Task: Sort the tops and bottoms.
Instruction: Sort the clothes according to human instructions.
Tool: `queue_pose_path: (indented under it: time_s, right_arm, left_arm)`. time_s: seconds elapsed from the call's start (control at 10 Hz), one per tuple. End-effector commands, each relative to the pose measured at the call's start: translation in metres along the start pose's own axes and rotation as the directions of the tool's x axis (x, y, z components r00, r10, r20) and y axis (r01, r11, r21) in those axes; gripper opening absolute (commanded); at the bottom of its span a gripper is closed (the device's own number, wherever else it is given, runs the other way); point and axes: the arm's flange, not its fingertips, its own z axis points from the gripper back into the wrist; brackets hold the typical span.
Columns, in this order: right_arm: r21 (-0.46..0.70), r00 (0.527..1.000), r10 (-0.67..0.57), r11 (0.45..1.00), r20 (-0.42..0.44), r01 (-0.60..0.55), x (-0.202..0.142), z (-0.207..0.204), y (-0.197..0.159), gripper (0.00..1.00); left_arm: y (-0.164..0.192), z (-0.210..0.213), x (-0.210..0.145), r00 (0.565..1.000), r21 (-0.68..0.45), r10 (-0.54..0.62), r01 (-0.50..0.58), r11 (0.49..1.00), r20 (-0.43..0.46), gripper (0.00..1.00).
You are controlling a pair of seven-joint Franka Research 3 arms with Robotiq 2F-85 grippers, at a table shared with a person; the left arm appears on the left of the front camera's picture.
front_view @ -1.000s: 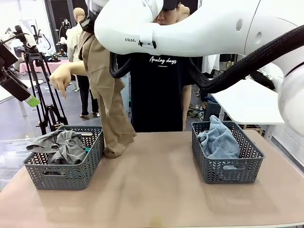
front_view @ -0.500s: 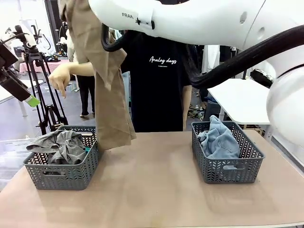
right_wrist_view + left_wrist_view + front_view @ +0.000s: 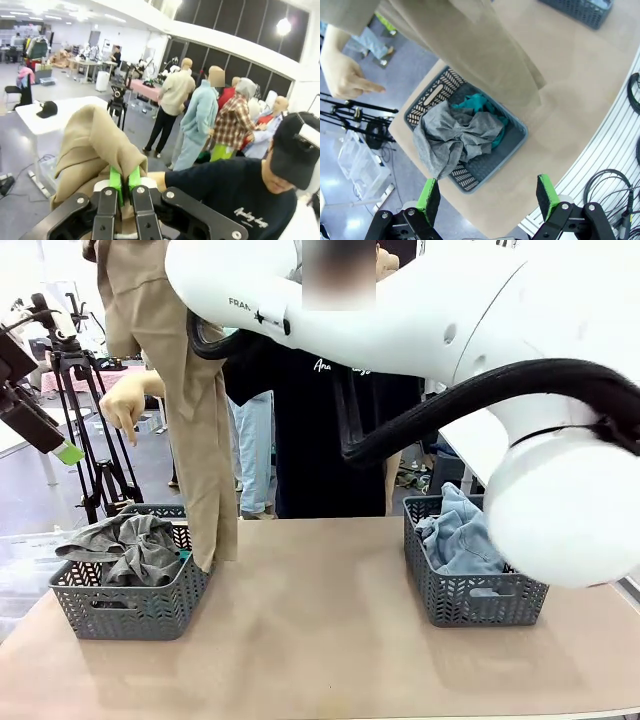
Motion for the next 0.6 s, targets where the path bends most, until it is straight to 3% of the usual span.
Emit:
queue_pose_path:
  time_s: [0.0,0.5]
  right_arm:
    - [0.008,0.997,0.025,1.0,0.07,-0.025,0.065,-0.07,0.012,0.0]
    - [0.02,0.968,0.018,1.0,0.25,-0.024,0.105,-0.08,0.026,0.0]
  left_arm:
    - [0.0,0.003,-0.001,1.0,0.001,0.005,-0.005,1.0,-0.012,1.0]
    - [0.0,0.003,-0.001,1.0,0.001,0.005,-0.005,1.0,-0.012,1.0]
